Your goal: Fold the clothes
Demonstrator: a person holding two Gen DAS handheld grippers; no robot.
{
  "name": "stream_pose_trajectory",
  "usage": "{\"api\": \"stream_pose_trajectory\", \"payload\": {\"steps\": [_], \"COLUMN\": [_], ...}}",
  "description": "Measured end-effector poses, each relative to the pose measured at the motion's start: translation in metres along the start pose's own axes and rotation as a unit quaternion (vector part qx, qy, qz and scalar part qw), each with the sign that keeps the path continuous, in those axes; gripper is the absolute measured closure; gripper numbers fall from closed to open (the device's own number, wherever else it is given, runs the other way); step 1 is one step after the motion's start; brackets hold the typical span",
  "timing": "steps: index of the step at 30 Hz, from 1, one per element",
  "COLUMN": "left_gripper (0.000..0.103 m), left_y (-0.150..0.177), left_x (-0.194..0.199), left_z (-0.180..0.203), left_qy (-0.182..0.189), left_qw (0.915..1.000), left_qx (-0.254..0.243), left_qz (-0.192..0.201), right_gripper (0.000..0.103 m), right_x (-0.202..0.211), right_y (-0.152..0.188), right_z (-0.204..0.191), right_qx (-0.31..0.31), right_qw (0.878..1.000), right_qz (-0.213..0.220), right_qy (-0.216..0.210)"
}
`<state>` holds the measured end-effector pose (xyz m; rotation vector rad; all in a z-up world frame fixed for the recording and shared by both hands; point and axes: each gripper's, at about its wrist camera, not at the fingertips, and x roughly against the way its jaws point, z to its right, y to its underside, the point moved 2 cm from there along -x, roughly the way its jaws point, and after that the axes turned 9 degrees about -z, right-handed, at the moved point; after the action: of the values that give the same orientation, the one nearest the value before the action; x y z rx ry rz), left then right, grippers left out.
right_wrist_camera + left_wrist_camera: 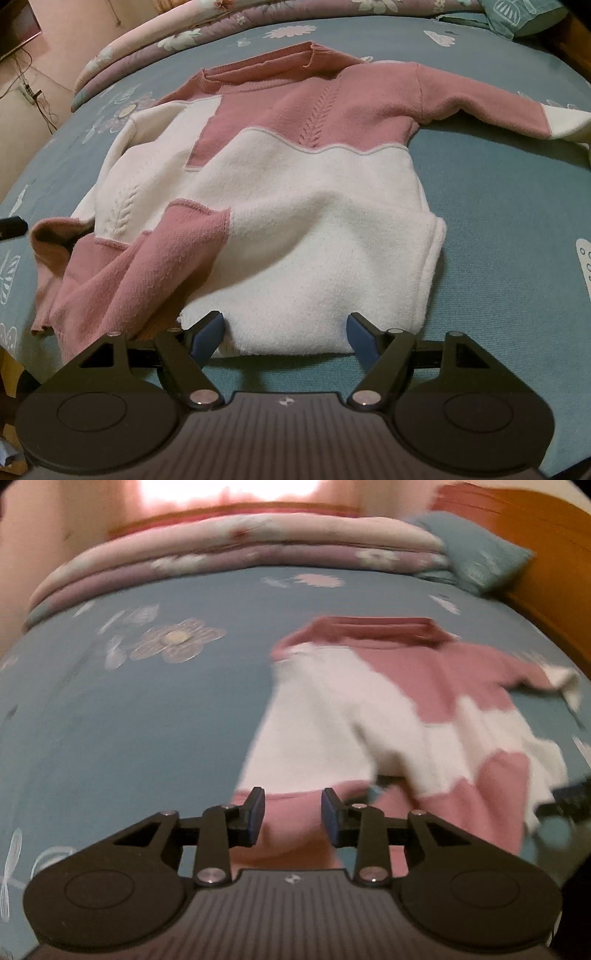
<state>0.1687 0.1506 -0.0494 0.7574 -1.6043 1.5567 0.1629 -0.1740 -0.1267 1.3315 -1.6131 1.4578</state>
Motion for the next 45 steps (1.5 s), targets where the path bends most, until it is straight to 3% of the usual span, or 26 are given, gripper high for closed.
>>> {"api": "stream_pose_trajectory", "payload": {"steps": [2, 8, 11, 15, 19, 22, 24, 27, 28, 29, 30, 32, 41, 45], "left_gripper": [0.069, 0.068, 0.055, 0.055, 0.046, 0.041, 0.041, 0.046, 0.052, 0.075, 0.085, 0.092, 0.095, 0.095], "left_y": [0.001, 0.017, 0.02, 0.018, 0.016, 0.019, 0.021, 0.021, 0.02, 0.02, 0.018, 0.015, -0.023, -0.049], "left_x": [-0.006, -0.038, -0.044, -0.033, -0.003, 0.001, -0.013, -0.047, -0.056, -0.066, -0.07, -0.068, -0.043, -0.038], "left_z": [-0.016, -0.034, -0.039, -0.039, -0.008, 0.022, 0.035, 0.036, 0.034, 0.033, 0.031, 0.028, -0.026, -0.053], "left_qy": [0.0, -0.011, -0.009, -0.025, 0.023, 0.028, 0.0, -0.05, -0.064, -0.078, -0.096, -0.097, -0.208, -0.265], "left_qw": [0.9993, 0.9963, 0.9958, 0.9959, 0.9995, 0.9942, 0.9891, 0.9849, 0.9841, 0.9831, 0.9815, 0.9828, 0.9706, 0.9574], "left_qx": [0.035, 0.069, 0.074, 0.081, 0.001, -0.099, -0.147, -0.163, -0.161, -0.159, -0.159, -0.152, -0.122, -0.114], "left_qz": [-0.009, -0.05, -0.054, -0.031, 0.02, 0.029, 0.01, -0.029, -0.038, -0.048, -0.046, -0.038, 0.006, 0.014], "right_gripper": [0.025, 0.025, 0.024, 0.024, 0.02, 0.016, 0.014, 0.013, 0.013, 0.013, 0.013, 0.013, 0.013, 0.013], "right_x": [0.0, 0.0, -0.001, -0.001, -0.004, -0.007, -0.009, -0.009, -0.008, -0.007, -0.007, -0.005, -0.003, 0.001], "right_y": [0.0, -0.001, -0.001, -0.001, -0.001, -0.002, -0.001, -0.001, -0.001, -0.001, -0.001, -0.002, -0.001, -0.003], "right_z": [-0.001, -0.003, -0.005, -0.006, -0.007, -0.014, -0.018, -0.019, -0.018, -0.017, -0.016, -0.014, -0.019, -0.02], "right_qx": [0.001, 0.002, 0.006, 0.009, 0.015, 0.028, 0.038, 0.043, 0.042, 0.04, 0.039, 0.036, 0.043, 0.042], "right_qw": [1.0, 1.0, 1.0, 1.0, 1.0, 0.999, 0.998, 0.998, 0.998, 0.998, 0.999, 0.999, 0.998, 0.998], "right_qz": [-0.001, -0.004, -0.006, -0.008, -0.011, -0.012, -0.012, -0.011, -0.011, -0.011, -0.012, -0.012, -0.007, -0.001], "right_qy": [0.003, 0.01, 0.015, 0.02, 0.02, 0.031, 0.039, 0.042, 0.04, 0.038, 0.036, 0.032, 0.042, 0.044]}}
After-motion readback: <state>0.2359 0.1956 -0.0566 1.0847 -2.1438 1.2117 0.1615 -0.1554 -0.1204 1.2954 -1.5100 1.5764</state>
